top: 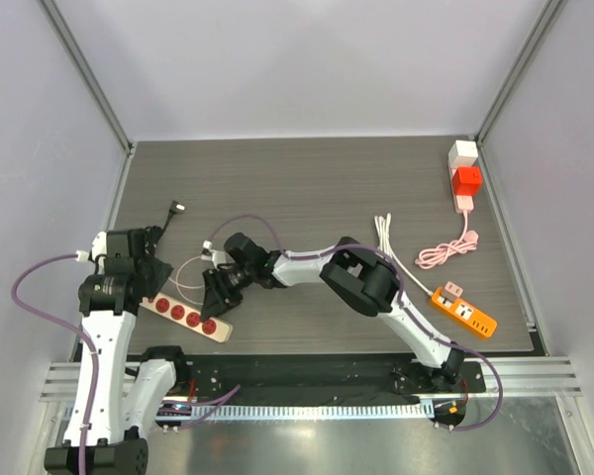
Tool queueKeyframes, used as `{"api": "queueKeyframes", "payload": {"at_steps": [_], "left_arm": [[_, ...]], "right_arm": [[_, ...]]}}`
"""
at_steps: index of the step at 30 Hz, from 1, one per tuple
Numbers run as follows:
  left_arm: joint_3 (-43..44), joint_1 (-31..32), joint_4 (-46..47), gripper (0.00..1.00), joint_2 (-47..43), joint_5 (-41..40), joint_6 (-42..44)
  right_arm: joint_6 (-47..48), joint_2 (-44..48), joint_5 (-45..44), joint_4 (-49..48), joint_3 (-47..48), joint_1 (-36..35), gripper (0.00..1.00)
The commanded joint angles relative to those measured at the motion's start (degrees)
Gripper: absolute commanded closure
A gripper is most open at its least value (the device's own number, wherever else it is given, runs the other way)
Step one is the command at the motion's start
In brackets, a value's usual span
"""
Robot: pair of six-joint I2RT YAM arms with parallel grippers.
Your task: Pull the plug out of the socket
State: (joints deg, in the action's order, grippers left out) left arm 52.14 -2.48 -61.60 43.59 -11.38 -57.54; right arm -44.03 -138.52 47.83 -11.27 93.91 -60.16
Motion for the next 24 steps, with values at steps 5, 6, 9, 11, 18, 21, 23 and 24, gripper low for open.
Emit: {"api": "queueKeyframes", "payload": {"at_steps": [5, 6, 9, 11, 18, 21, 23, 24], "left_arm": [[2.79, 0.02, 4.99, 1.0, 0.53, 3.62, 5.33], [2.7, 0.02, 5.7, 1.0, 0.53, 4.43, 5.68], [2.35, 0.02, 8.69, 1.0, 0.35, 8.28, 7.26], [2.18, 0.02, 10.79, 1.0, 0.18, 10.48, 8.14], [3.14, 0.2, 15.97, 1.0, 2.46, 21.56, 10.6], [3.84, 1.07, 18.7, 1.0, 3.51, 23.94, 10.34], [4.55, 4.13, 20.38, 1.0, 4.56, 24.39, 9.99], [5.85, 5.46, 21.08, 1.0, 6.48, 23.86, 9.21]], "right_arm": [[1.32, 10.54, -0.28, -2.18, -4.87, 1.36, 0.38], [1.58, 11.59, -0.81, -2.27, -6.09, 1.54, 0.36], [4.3, 15.55, -3.17, 0.36, -8.55, 2.24, 0.22], [6.14, 19.22, -4.67, 1.68, -12.32, 3.46, 0.21], [18.77, 33.99, -26.43, 13.35, -26.75, 11.02, 0.19], [21.26, 37.95, -39.38, 15.66, -31.76, 11.91, 0.11], [21.27, 39.11, -45.0, 15.66, -34.13, 12.52, 0.09], [20.66, 39.46, -46.76, 15.57, -34.66, 12.7, 0.08]]}}
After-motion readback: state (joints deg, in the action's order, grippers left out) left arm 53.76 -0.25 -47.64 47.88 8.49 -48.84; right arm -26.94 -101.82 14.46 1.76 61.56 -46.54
